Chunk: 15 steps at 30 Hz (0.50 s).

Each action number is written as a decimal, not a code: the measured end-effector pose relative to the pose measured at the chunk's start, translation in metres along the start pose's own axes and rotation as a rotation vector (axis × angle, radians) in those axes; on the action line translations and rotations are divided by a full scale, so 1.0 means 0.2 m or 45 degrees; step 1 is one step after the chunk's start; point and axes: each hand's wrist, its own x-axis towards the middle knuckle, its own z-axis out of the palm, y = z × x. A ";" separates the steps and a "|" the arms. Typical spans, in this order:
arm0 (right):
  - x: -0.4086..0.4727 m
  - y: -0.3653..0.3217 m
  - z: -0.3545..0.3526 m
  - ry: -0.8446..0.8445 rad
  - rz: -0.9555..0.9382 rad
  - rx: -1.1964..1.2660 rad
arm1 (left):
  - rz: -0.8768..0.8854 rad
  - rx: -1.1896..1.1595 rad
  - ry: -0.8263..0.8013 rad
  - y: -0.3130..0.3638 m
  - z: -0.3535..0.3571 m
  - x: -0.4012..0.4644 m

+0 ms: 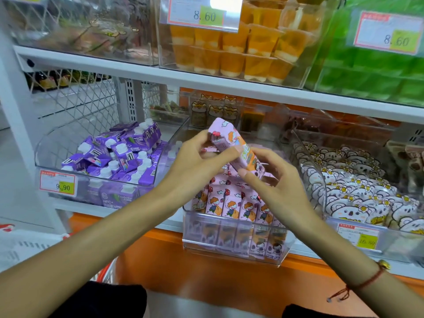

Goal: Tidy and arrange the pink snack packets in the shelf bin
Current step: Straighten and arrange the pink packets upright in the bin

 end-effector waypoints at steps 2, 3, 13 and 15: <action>0.00 0.00 0.00 0.024 -0.030 -0.052 | 0.035 0.058 0.043 0.01 -0.01 0.00; 0.00 0.00 0.00 0.028 -0.045 -0.066 | 0.052 0.086 0.054 0.01 -0.01 0.00; 0.00 0.13 0.03 -0.216 0.066 -0.520 | 0.294 0.233 0.372 -0.04 -0.14 0.10; 0.00 0.14 0.04 -0.326 -0.004 -0.705 | 0.305 0.333 0.371 -0.08 -0.16 0.15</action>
